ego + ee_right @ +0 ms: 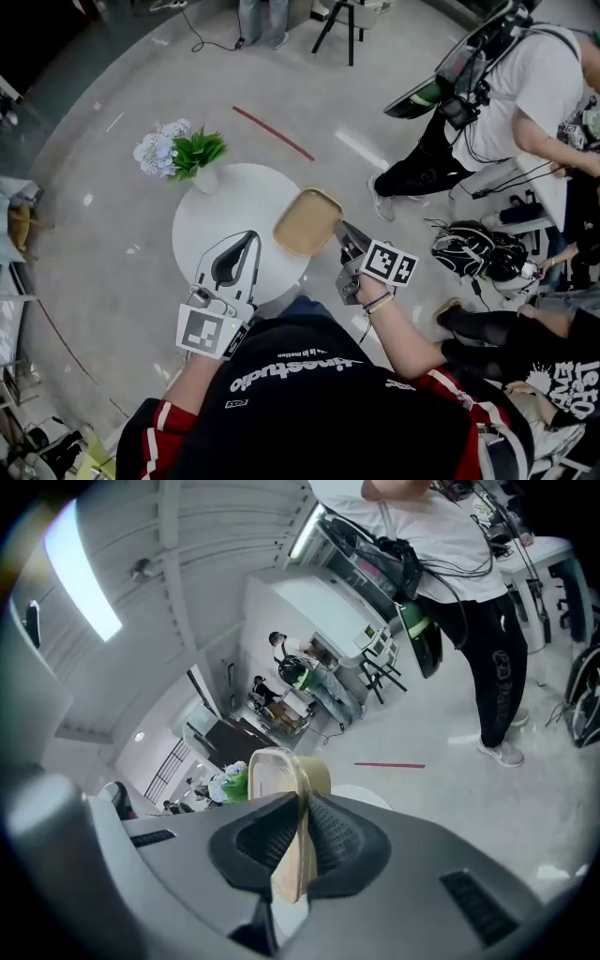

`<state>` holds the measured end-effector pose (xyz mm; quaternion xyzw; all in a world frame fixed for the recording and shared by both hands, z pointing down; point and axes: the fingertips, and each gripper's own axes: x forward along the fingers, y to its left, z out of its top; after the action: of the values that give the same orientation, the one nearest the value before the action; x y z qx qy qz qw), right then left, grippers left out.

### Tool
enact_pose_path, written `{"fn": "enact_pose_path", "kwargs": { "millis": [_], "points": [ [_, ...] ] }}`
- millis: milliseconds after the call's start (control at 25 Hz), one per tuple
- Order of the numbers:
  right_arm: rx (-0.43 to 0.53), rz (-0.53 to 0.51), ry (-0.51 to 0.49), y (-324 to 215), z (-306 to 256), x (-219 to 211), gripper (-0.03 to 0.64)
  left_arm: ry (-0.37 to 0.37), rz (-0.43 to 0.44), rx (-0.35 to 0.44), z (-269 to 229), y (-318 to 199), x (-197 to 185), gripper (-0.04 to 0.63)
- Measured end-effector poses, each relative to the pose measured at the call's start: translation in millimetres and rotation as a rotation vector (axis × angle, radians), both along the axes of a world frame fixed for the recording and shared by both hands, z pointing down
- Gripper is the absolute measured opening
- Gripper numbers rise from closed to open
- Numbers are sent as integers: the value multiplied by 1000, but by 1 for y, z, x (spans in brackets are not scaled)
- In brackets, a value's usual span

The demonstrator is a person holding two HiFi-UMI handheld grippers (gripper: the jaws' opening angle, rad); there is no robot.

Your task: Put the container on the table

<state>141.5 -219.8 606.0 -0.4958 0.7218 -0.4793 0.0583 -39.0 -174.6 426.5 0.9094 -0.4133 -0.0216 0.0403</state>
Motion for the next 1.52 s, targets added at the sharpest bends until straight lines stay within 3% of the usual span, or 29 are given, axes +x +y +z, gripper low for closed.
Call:
{"fn": "enact_pose_path", "kwargs": {
  "millis": [280, 520, 880, 1520],
  "points": [
    [-90, 37, -80, -18, 41, 4, 51, 17, -24, -3, -1, -4, -2, 23],
    [-184, 86, -171, -24, 72, 7, 51, -13, -36, -8, 3, -1, -7, 23],
    [-262, 156, -249, -34, 109, 10, 51, -12, -69, -15, 6, -1, -18, 23],
    [-417, 252, -327, -38, 180, 5, 51, -30, -110, -32, 11, 0, -29, 23]
  ]
}}
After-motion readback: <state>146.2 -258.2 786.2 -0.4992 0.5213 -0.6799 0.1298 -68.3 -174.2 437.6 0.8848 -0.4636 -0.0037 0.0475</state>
